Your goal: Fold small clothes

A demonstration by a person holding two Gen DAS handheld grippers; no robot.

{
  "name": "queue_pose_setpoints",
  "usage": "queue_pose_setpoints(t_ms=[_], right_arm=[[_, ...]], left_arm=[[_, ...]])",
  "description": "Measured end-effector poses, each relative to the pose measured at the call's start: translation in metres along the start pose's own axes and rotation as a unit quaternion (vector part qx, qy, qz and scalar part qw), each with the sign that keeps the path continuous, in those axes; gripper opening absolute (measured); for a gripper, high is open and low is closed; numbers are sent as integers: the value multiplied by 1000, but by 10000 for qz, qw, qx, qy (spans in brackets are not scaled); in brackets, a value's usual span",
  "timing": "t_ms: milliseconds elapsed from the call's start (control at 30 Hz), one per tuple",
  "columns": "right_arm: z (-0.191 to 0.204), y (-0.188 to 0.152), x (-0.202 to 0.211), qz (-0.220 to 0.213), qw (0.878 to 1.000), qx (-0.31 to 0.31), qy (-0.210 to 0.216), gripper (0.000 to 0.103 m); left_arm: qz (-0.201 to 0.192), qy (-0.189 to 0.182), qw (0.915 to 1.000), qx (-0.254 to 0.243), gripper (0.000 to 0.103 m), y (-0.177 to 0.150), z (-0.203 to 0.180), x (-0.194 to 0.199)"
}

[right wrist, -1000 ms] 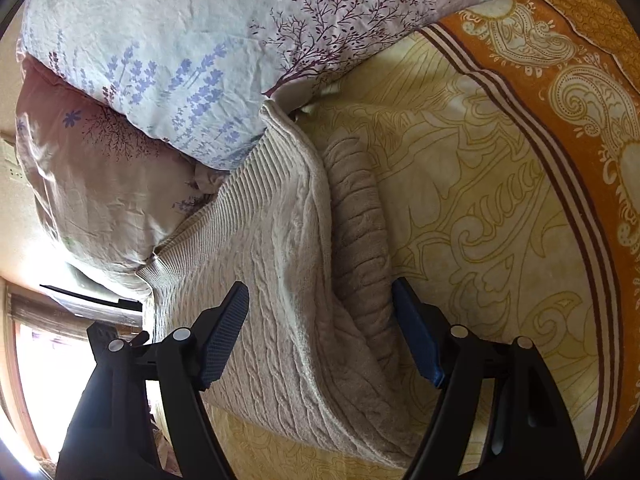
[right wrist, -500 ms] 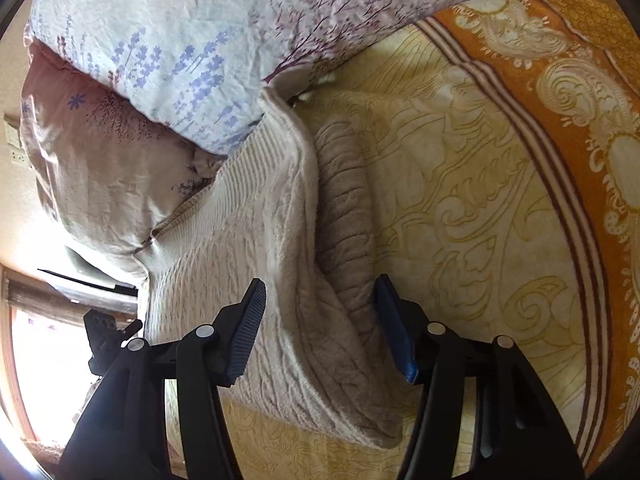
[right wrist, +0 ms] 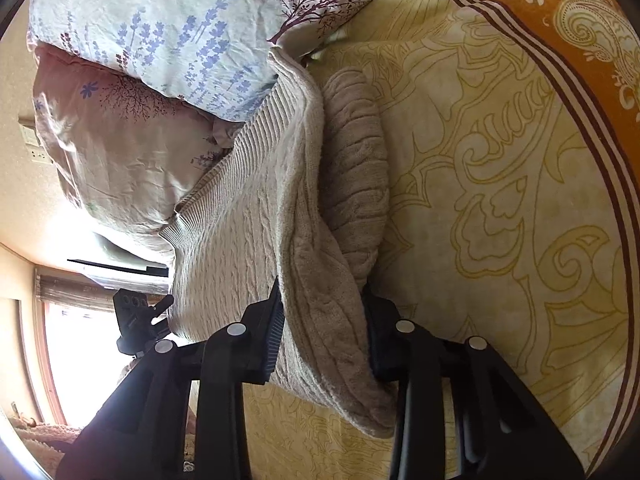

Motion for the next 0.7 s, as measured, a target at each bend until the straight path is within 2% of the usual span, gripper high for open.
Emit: queue_pose_setpoints(t_ms=[33, 67, 100, 133, 267, 467, 533, 600, 667, 700], right_arm=[[1, 0, -1, 5, 10000, 18, 1, 36], [1, 0, -2, 4, 10000, 57, -20, 31], [2, -1, -3, 5, 10000, 89, -15, 25], [2, -2, -4, -15, 10000, 91, 33, 24], [-1, -3, -2, -210, 9996, 11, 197, 19], [-8, -5, 2, -374, 9988, -118, 305, 18], [-7, -3, 4, -420, 9991, -82, 73, 21], [-3, 0, 14, -622, 9970, 21, -452, 36], [6, 6, 30, -1052, 9877, 156, -1145, 49], [15, 8, 38, -1314, 9814, 298, -1367, 49]], left_arm=[[4, 11, 10000, -32, 59, 0, -1, -1], [0, 46, 10000, -60, 51, -1, -2, -3], [38, 87, 9999, -62, 36, -2, -1, -6], [39, 97, 9999, -37, 34, -3, 1, -8], [-49, -106, 9998, 150, 30, -3, 9, -7], [-139, -424, 9980, 439, 29, 1, 19, -9], [-181, -552, 9964, 621, 31, 3, 24, -10], [-218, -645, 9946, 777, 34, 3, 27, -9], [-245, -716, 9932, 883, 36, 5, 28, -9], [-246, -718, 9930, 900, 37, 6, 28, -9]])
Point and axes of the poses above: each gripper's, at about its wrist camera, not at the fingertips, and x roughly against the way its jaws point, z to its left, y to its top, the point moved 4 cm from there along -x, roughly the way its jaws point, and after that the axes turned 3 degrees about z, right-handed, at the moved point
